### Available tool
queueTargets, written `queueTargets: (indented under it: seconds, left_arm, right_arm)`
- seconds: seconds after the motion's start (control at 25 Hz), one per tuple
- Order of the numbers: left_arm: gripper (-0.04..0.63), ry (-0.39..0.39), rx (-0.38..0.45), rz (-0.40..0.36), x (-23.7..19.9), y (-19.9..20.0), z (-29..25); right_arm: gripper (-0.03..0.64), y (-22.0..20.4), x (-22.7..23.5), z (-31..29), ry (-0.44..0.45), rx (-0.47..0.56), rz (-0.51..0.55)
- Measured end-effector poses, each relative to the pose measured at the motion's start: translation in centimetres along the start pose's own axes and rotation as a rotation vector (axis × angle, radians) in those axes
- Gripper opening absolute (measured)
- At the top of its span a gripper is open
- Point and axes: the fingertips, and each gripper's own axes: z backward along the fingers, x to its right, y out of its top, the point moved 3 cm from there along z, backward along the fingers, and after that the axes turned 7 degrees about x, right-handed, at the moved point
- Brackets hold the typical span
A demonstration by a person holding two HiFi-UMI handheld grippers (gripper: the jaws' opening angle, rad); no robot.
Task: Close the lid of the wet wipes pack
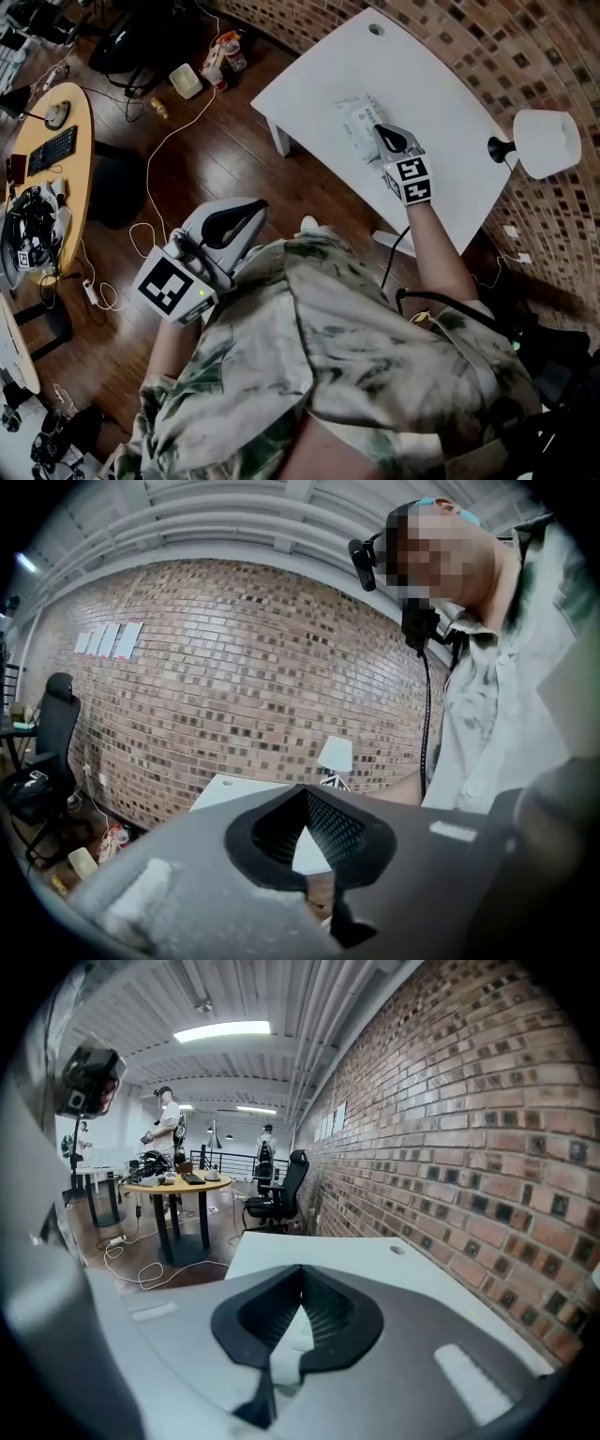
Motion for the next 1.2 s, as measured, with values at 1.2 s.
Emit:
queueTargets:
  seconds: [1.2]
  left_arm:
    - [0.0, -0.312, -0.035, 0.008, 9.4, -5.0, 18.4]
  right_arm:
    - [0.006, 13.7, -32.7, 26.0, -0.073, 0.186, -0.054]
